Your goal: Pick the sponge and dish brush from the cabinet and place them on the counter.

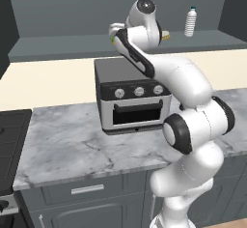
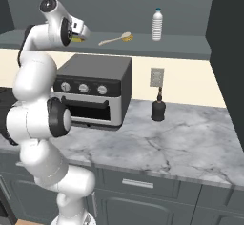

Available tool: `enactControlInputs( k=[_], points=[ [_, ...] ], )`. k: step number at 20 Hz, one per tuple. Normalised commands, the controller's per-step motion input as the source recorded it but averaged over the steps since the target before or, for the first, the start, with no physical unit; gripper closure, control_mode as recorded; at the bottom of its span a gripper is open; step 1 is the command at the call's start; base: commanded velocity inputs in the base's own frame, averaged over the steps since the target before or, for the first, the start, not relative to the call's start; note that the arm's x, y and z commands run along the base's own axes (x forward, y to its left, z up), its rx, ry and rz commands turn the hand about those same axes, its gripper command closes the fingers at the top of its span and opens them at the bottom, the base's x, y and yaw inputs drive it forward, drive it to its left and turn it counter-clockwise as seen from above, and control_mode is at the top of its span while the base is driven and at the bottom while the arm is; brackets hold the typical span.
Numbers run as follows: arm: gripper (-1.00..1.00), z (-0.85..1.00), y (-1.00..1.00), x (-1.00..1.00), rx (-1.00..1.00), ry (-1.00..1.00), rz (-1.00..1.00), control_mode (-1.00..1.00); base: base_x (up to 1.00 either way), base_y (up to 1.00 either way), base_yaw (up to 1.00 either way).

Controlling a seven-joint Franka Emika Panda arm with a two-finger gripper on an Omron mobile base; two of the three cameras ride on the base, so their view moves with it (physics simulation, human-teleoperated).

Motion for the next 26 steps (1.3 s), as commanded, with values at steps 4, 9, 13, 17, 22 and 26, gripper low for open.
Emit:
enactControlInputs(
  k=[4, 9, 13, 17, 22, 26],
  points=[
    [-1.00, -0.12, 0.09, 0.38, -0.01, 0.00, 0.00, -1.00, 0.00, 0.00, 0.00],
    [-1.00, -0.19, 0.11, 0.36, -0.02, 0.02, 0.00, -1.00, 0.00, 0.00, 0.00],
    [-1.00, -0.16, 0.09, 0.39, -0.04, 0.01, 0.00, -1.00, 0.00, 0.00, 0.00],
    [-1.00, -0.09, 0.07, 0.46, -0.05, 0.00, 0.00, -1.00, 0.00, 0.00, 0.00],
    [-1.00, -0.02, 0.04, 0.42, -0.06, 0.00, 0.00, -1.00, 0.00, 0.00, 0.00],
    [-1.00, -0.02, 0.03, 0.30, -0.04, 0.00, 0.00, -1.00, 0.00, 0.00, 0.00]
  ],
)
